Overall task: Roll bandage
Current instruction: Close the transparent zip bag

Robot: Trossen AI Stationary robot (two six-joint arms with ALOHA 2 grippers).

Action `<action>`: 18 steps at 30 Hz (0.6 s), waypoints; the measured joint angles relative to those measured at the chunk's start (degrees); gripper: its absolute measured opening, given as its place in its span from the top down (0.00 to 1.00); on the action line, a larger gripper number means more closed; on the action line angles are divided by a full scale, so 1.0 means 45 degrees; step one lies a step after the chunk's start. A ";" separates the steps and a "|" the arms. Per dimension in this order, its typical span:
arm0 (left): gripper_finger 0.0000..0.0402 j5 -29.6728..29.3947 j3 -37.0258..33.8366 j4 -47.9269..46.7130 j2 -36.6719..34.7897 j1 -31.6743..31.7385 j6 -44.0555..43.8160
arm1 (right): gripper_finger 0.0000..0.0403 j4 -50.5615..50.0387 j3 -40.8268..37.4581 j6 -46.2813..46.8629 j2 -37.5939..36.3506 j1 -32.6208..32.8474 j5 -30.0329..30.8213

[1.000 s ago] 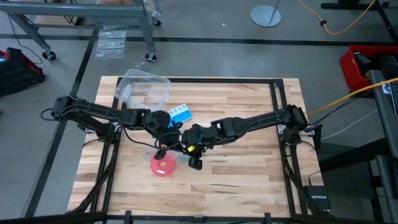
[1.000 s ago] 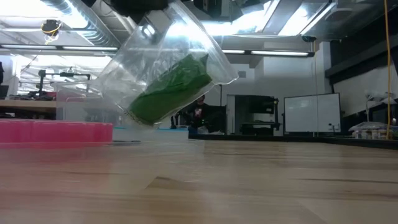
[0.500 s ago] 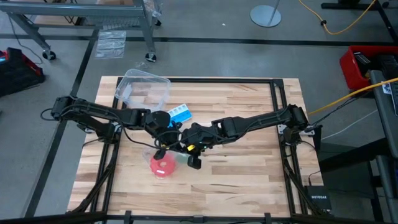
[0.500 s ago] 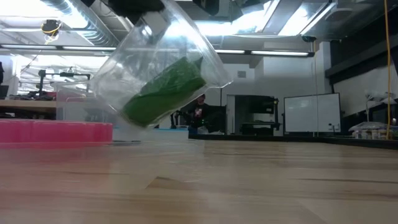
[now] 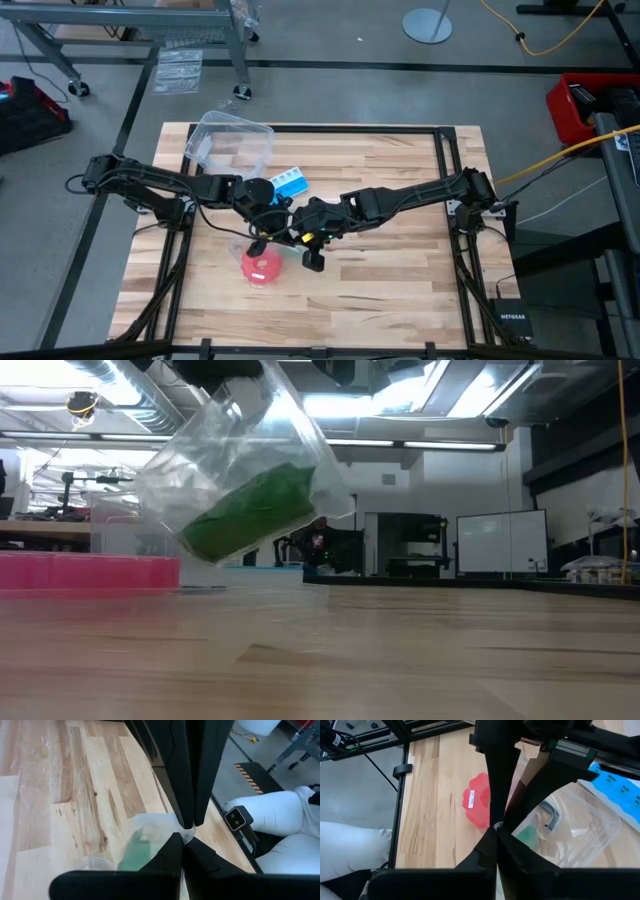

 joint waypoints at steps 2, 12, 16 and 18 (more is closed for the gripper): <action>1.00 0.0007 -0.0003 0.0013 0.0000 0.0000 -0.0121 | 0.99 -0.0004 0.0000 0.0000 0.0000 0.0005 -0.0007; 1.00 0.0005 -0.0017 -0.0015 -0.0483 0.0005 -0.0455 | 0.96 0.0136 0.0010 0.0000 -0.0013 0.0010 -0.0107; 1.00 0.0027 -0.0017 0.0003 -0.0549 0.0002 -0.0535 | 0.95 0.0096 0.0010 0.0000 -0.0015 0.0010 -0.0109; 1.00 0.0049 -0.0017 0.0021 -0.0549 0.0000 -0.0570 | 0.95 0.0093 0.0010 0.0000 -0.0015 0.0010 -0.0109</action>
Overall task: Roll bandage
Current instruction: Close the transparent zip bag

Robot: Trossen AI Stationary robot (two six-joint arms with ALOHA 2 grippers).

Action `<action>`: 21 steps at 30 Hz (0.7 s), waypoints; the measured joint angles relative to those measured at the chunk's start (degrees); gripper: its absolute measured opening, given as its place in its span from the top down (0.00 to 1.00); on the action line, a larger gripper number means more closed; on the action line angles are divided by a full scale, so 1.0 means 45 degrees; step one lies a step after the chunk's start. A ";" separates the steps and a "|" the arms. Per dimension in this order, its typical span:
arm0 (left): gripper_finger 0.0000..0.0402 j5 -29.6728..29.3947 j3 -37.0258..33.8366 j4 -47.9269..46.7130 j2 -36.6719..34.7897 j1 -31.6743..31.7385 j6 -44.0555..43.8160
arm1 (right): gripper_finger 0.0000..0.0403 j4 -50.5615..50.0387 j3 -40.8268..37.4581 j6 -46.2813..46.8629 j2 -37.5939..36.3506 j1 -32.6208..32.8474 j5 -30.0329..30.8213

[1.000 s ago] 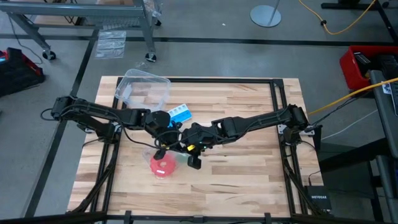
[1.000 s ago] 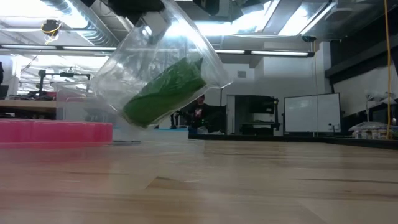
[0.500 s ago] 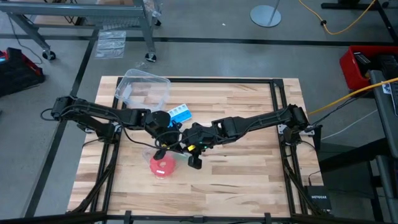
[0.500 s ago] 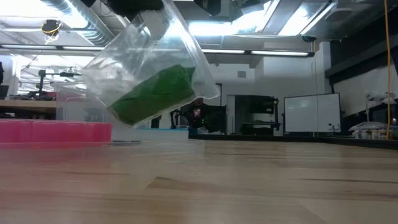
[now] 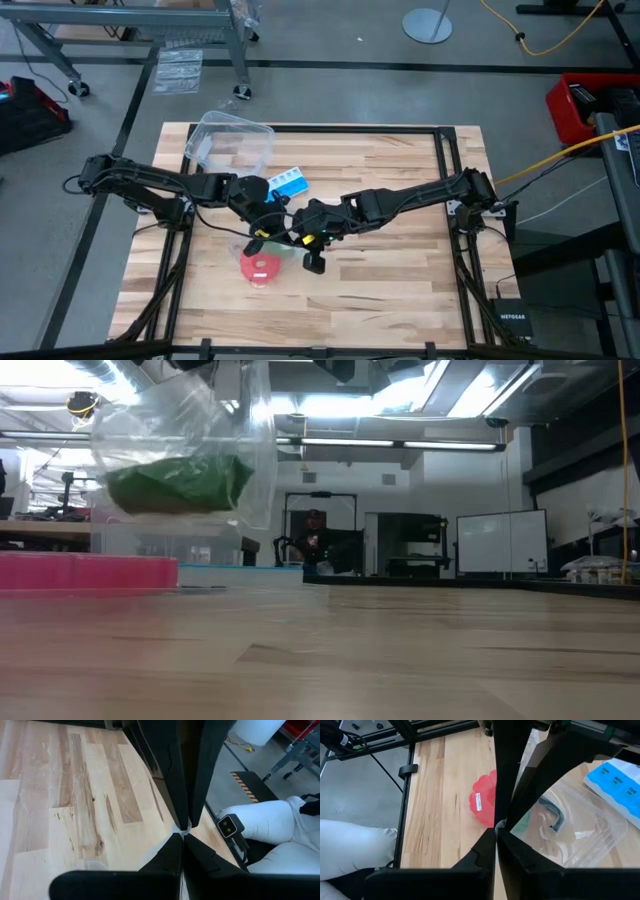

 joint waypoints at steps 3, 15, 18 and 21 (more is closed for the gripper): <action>1.00 0.0000 0.0000 0.0023 -0.0005 0.0000 0.0004 | 0.95 0.0002 0.0000 0.0019 0.0000 0.0000 0.0000; 1.00 -0.0232 0.0000 0.0028 -0.0005 0.0000 -0.0181 | 0.95 0.0000 -0.0005 0.0044 0.0010 0.0000 0.0000; 1.00 -0.0238 0.0000 0.0028 -0.0005 0.0000 -0.0181 | 0.95 0.0005 -0.0005 0.0044 0.0015 0.0000 0.0005; 1.00 -0.0248 0.0000 0.0025 -0.0005 0.0000 -0.0181 | 0.95 0.0015 -0.0010 0.0045 0.0019 -0.0005 0.0005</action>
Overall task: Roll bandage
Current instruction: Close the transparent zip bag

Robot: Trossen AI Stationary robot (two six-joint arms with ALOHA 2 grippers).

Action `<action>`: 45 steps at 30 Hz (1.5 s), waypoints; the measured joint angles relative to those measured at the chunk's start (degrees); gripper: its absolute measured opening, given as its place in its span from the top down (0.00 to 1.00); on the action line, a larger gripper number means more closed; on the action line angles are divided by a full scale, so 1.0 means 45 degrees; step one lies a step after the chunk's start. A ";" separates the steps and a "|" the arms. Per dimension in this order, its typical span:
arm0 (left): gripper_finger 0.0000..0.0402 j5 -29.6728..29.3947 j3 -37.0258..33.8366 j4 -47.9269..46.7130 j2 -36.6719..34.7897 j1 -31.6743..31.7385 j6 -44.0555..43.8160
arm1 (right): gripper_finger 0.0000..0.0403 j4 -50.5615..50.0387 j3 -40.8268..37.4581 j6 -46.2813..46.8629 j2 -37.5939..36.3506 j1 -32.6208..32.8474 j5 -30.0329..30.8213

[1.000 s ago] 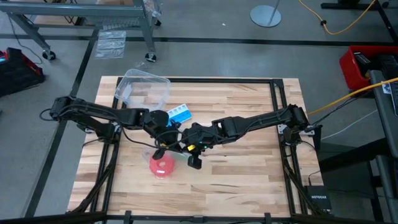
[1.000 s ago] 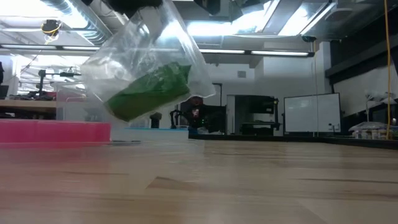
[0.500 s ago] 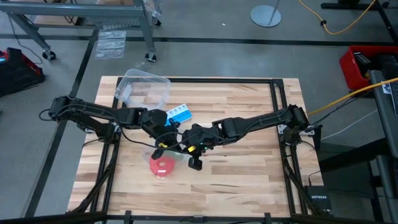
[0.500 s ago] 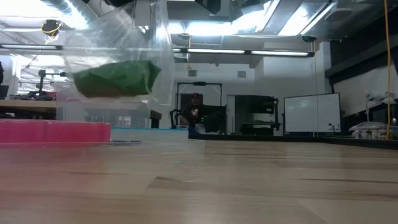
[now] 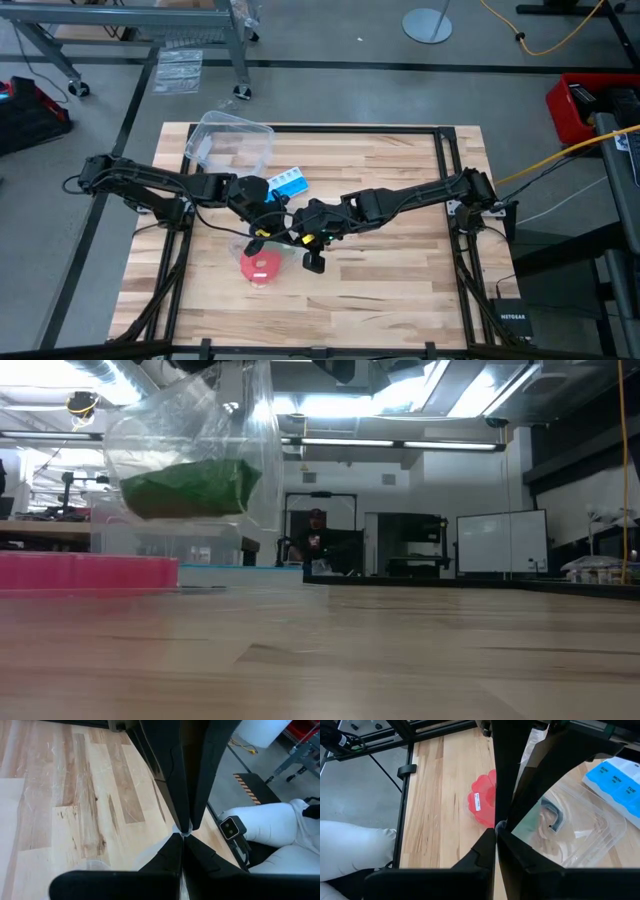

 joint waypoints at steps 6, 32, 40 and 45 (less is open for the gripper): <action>1.00 -0.0020 0.0000 -0.0001 0.0000 0.0000 -0.0005 | 0.95 0.0014 0.0000 0.0004 0.0000 0.0005 0.0000; 1.00 0.0466 0.0000 -0.0802 -0.0366 0.1481 0.0335 | 0.65 -0.0039 -0.0010 -0.0050 -0.0054 -0.0850 -0.0360; 1.00 0.0461 0.0015 -0.0994 -0.1165 0.2203 0.0235 | 0.65 0.0034 -0.0010 -0.0054 -0.0378 -0.1383 -0.0205; 1.00 0.0532 0.0044 -0.0893 -0.1465 0.2293 0.0121 | 0.70 -0.0058 -0.0012 -0.0045 -0.0373 -0.1527 -0.0001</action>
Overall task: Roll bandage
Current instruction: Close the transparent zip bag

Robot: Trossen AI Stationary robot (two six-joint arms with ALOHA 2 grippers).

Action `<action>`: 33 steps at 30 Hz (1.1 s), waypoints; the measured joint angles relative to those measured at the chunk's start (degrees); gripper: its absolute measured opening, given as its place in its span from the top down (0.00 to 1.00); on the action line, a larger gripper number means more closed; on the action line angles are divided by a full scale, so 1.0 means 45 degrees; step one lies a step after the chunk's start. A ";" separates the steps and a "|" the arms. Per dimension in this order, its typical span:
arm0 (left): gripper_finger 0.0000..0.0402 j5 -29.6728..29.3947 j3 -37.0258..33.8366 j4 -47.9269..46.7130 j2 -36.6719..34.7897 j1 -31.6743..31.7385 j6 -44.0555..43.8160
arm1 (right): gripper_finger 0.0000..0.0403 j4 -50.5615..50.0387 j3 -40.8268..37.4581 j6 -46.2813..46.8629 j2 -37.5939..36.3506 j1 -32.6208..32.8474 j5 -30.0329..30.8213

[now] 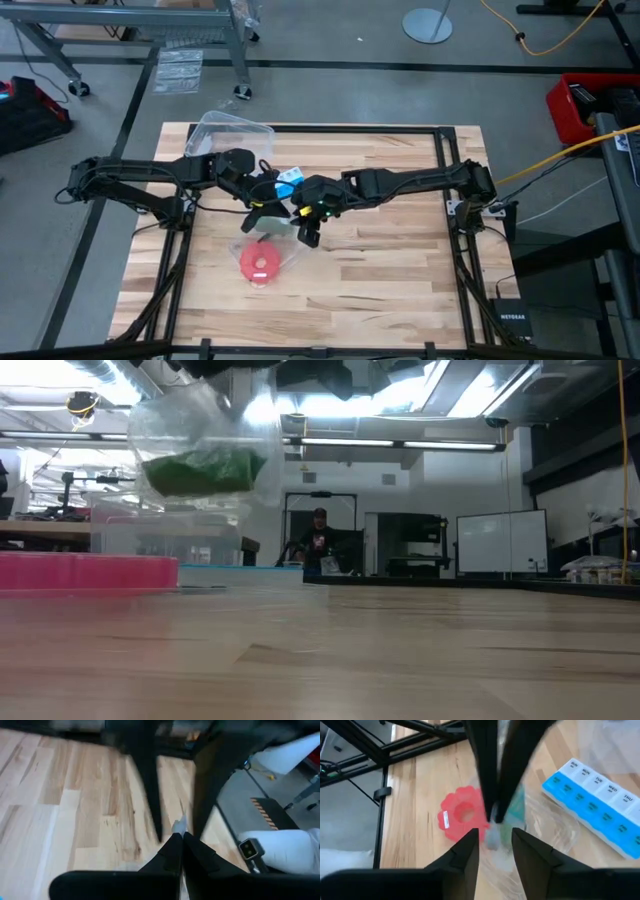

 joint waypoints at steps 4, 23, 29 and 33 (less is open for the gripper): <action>1.00 0.0017 0.0010 -0.0075 -0.0080 0.0000 -0.0006 | 0.73 0.0053 -0.0003 -0.0001 0.0014 0.0002 0.0214; 1.00 0.0012 -0.0015 -0.0177 -0.0153 -0.0010 -0.0028 | 0.74 0.0186 -0.0003 0.0000 -0.0001 0.0031 0.0103; 1.00 0.0012 -0.0020 -0.0177 -0.0153 -0.0010 -0.0024 | 0.74 0.0189 -0.0003 -0.0004 -0.0006 0.0030 0.0102; 1.00 0.0012 -0.0020 -0.0177 -0.0153 -0.0010 -0.0029 | 0.78 0.0206 -0.0003 -0.0003 -0.0006 0.0031 0.0098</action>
